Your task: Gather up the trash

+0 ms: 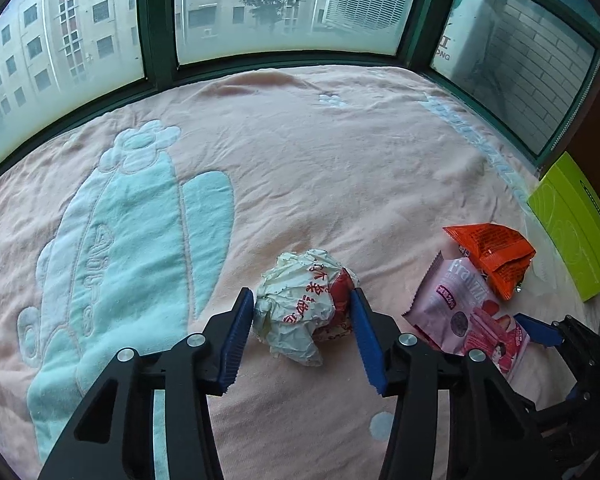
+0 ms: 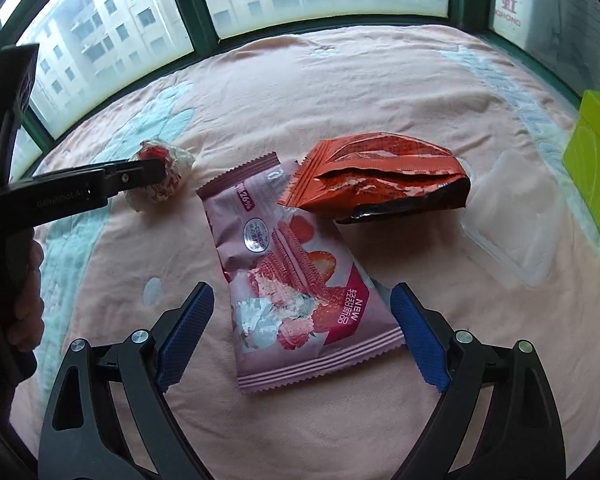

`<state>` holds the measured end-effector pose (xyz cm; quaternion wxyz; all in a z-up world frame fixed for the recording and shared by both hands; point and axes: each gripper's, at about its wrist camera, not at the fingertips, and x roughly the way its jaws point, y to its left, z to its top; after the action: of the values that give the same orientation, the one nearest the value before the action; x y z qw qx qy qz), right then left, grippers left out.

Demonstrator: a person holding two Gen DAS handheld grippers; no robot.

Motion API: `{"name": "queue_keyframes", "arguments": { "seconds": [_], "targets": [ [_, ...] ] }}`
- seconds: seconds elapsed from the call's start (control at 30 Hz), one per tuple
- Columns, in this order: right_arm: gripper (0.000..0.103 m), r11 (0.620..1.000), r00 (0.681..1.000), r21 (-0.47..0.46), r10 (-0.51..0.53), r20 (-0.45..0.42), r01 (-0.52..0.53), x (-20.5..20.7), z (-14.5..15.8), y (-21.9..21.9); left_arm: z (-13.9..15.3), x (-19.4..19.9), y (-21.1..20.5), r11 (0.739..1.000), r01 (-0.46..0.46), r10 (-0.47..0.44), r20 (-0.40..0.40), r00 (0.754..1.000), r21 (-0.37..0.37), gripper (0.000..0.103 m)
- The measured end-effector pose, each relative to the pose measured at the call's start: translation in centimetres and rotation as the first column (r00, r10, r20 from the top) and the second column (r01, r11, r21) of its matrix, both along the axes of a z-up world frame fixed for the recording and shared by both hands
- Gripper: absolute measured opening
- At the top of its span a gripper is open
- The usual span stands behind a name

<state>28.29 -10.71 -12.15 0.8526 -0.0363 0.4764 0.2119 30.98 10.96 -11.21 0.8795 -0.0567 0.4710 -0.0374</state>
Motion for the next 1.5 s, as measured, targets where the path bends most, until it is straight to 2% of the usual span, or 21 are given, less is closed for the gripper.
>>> {"name": "queue_keyframes", "arguments": {
  "seconds": [0.1,0.17,0.23,0.33,0.53,0.8,1.1,1.27,1.37,1.4,1.47,1.5],
  "targets": [
    [0.078,1.0,1.0,-0.028,-0.005,0.013,0.006,-0.2,-0.1,0.1,0.0,-0.1,0.0,1.0,0.004,-0.004,0.002,1.0,-0.001,0.045],
    [0.069,1.0,1.0,-0.022,-0.007,0.009,0.007,-0.3,0.1,0.0,0.1,-0.3,0.0,1.0,0.002,-0.002,0.004,1.0,-0.002,0.043],
    [0.054,1.0,1.0,-0.015,-0.015,0.002,0.015,-0.4,0.2,-0.2,0.1,-0.5,-0.1,1.0,-0.002,0.002,0.003,1.0,-0.002,0.042],
    [0.044,0.999,0.999,0.013,-0.035,-0.013,0.035,-0.6,0.3,-0.6,0.3,-1.0,-0.2,1.0,-0.009,0.009,0.004,1.0,-0.003,0.042],
    [0.028,0.996,0.998,0.064,-0.06,-0.017,0.061,-1.8,0.9,-1.0,0.8,-2.5,-0.1,1.0,-0.02,0.02,0.006,1.0,-0.02,0.041],
    [0.02,0.991,0.997,0.11,-0.078,-0.013,0.079,-3.2,2.0,-1.2,1.5,-4.3,-0.2,0.999,-0.023,0.024,0.012,1.0,-0.043,0.041],
    [0.018,0.99,0.997,0.123,-0.074,-0.004,0.074,-5.7,3.5,-1.2,3.4,-6.8,-0.9,0.998,-0.003,0.007,0.049,0.999,-0.069,0.041],
    [0.018,0.988,0.996,0.127,-0.089,-0.017,0.09,-6.9,3.4,-1.9,4.1,-8.0,-1.2,0.997,0.007,-0.002,0.063,0.998,-0.074,0.041],
    [0.02,0.987,0.992,0.098,-0.127,-0.023,0.129,-7.2,2.9,-2.6,4.4,-8.5,-1.3,0.997,0.013,-0.007,0.071,0.997,-0.079,0.041],
    [0.023,0.986,0.99,0.09,-0.135,-0.027,0.137,-7.2,2.8,-2.8,4.5,-8.7,-1.3,0.997,0.014,-0.008,0.074,0.997,-0.081,0.041],
    [0.039,0.985,0.989,0.086,-0.149,-0.027,0.151,-7.5,2.7,-3.1,4.5,-8.9,-1.3,0.996,0.017,-0.01,0.075,0.997,-0.083,0.041],
    [0.051,0.984,0.988,0.082,-0.155,-0.016,0.156,-7.6,2.8,-3.2,4.5,-8.9,-1.3,0.997,0.016,-0.01,0.074,0.997,-0.082,0.041]
  ]
}}
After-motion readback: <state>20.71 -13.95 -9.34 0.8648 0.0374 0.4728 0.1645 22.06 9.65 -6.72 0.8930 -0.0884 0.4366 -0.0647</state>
